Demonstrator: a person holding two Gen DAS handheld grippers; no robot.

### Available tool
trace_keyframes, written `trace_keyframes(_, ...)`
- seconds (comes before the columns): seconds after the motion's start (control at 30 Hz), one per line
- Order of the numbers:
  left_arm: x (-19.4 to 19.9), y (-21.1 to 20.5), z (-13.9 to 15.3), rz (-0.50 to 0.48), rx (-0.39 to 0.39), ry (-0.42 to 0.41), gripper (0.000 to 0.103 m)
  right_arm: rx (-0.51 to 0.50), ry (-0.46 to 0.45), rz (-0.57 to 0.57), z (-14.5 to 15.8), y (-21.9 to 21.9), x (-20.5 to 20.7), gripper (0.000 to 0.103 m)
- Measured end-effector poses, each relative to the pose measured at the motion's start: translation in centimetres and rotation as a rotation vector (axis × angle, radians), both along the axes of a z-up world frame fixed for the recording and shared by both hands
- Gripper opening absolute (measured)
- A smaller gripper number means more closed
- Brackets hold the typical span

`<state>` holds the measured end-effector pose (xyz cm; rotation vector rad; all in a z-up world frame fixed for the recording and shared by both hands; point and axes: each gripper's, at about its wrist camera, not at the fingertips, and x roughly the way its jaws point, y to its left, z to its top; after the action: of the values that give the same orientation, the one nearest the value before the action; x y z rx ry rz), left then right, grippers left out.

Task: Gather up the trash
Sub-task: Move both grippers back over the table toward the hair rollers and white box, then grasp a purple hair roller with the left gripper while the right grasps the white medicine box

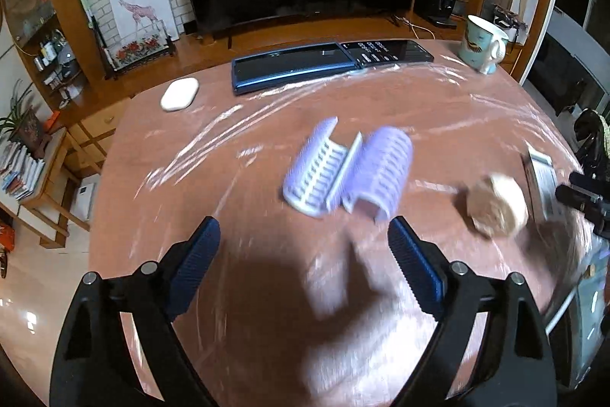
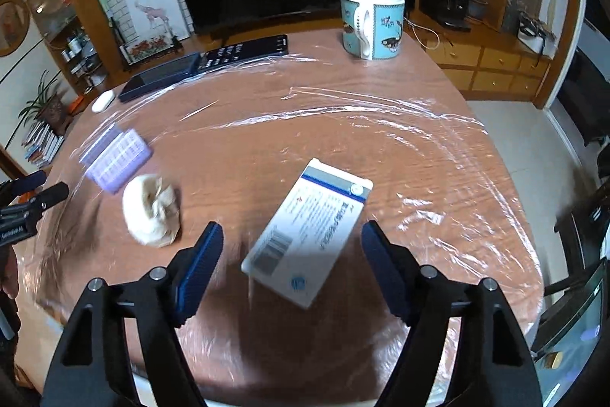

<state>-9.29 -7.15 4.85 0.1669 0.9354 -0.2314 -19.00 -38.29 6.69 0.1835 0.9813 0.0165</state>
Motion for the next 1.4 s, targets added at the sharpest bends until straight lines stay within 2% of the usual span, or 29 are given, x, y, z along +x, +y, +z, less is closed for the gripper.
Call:
trace_keyframes(0.17,3.2,-0.7,-0.7,-0.042,0.024,0.027,0.086,0.011,0.032,-0.021,-1.0,0.2,1.5,0.070)
trace_keyframes(0.27,4.5,-1.2,-1.3,-0.092,0.047,0.057,0.079,-0.006,0.030,-0.026,-1.1,0.5,1.9,0.070)
trace_keyframes(0.33,5.3,-1.3,-1.4,-0.119,0.036,0.073,0.078,-0.007,0.030,-0.037,-1.1,0.5,2.3,0.070)
trace_keyframes(0.4,6.0,-1.4,-1.6,-0.157,0.028,0.098,0.069,-0.021,0.034,-0.052,-1.1,0.5,2.4,0.070)
trace_keyframes(0.6,6.8,-1.9,-2.7,-0.217,0.075,0.132,0.068,-0.084,0.093,-0.071,-2.4,0.7,2.9,0.069)
trace_keyframes(0.7,6.9,-1.9,-3.5,-0.214,0.094,0.131,0.068,-0.090,0.090,-0.071,-2.9,0.9,2.9,0.069)
trace_keyframes(0.77,7.0,-1.8,-4.1,-0.215,0.092,0.146,0.061,-0.088,0.087,-0.068,-2.8,1.0,3.0,0.066)
trace_keyframes(0.83,6.9,-1.6,-4.0,-0.208,0.064,0.141,0.057,-0.093,0.082,-0.071,-2.8,0.8,3.1,0.056)
trace_keyframes(0.97,6.5,-1.7,-3.6,-0.213,0.064,0.125,0.045,-0.069,0.071,-0.074,-2.7,0.3,3.0,0.053)
trace_keyframes(1.4,6.2,-1.0,-3.6,-0.151,0.032,0.126,0.044,-0.028,0.029,-0.049,-1.7,0.1,3.3,0.052)
